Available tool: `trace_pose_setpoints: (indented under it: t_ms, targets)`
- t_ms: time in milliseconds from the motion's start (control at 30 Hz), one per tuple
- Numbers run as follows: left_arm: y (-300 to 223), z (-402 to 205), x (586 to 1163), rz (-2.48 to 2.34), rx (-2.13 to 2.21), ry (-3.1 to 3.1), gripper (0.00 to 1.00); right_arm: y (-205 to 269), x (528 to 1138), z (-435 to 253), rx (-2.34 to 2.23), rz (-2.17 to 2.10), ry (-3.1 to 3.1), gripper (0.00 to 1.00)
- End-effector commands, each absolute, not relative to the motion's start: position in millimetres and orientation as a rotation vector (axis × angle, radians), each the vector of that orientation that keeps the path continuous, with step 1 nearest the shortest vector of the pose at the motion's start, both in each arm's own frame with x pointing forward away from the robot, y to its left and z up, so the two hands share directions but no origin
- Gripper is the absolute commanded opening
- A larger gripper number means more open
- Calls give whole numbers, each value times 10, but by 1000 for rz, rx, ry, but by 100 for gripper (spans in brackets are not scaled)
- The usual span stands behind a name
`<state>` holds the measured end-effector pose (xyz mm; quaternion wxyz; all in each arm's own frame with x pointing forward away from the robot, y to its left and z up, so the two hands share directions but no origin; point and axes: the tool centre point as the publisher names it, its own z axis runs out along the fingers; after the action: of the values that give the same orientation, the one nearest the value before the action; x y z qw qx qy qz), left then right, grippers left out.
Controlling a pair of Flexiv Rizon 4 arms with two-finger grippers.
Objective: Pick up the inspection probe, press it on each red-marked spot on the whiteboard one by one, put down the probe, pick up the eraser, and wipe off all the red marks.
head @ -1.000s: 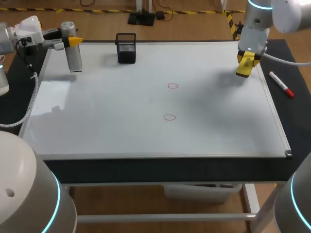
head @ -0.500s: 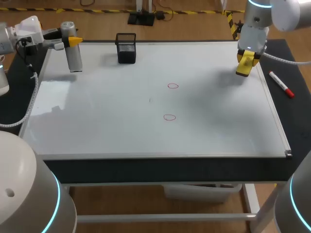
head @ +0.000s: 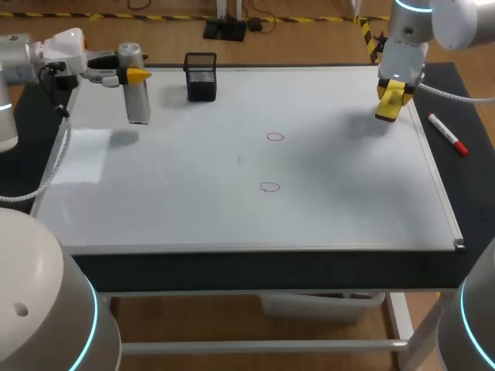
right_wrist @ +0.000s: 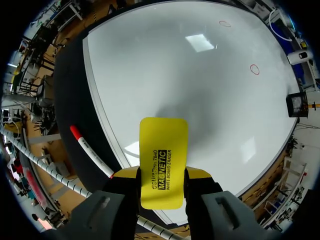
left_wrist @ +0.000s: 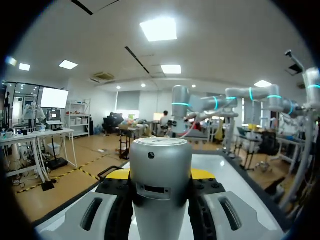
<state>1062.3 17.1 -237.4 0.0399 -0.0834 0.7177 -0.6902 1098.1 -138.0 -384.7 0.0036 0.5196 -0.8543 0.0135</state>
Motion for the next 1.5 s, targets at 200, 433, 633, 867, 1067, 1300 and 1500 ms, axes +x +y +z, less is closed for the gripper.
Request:
trace_pose_setpoints:
  t_ms: [200,433,633,867,1067,1300,1500]
  targets:
    - [-288,-2426,10518,-2165,-214,2256,0,-1387,10992,-3839,1630,43,-2673,0]
    - [-663,-2480,10351,-2204,-165,2308,0,-1387,10992,-3839,1630,43,-2673,0]
    - [-975,-2491,10276,-2238,-111,2331,0,-1387,10992,-3839,1630,43,-2673,0]
    - [-1324,-2512,10259,-2276,-82,2332,0,-1387,10992,-3839,1630,43,-2673,0]
    - [-1613,-2529,10314,-2305,-68,2314,0,-1387,10992,-3839,1630,43,-2673,0]
    - [-1926,-2500,10355,-2331,-48,2281,0,-1387,10992,-3839,1630,43,-2673,0]
    - [-2185,-2504,10331,-2344,-36,2264,0,-1387,10992,-3839,1630,43,-2673,0]
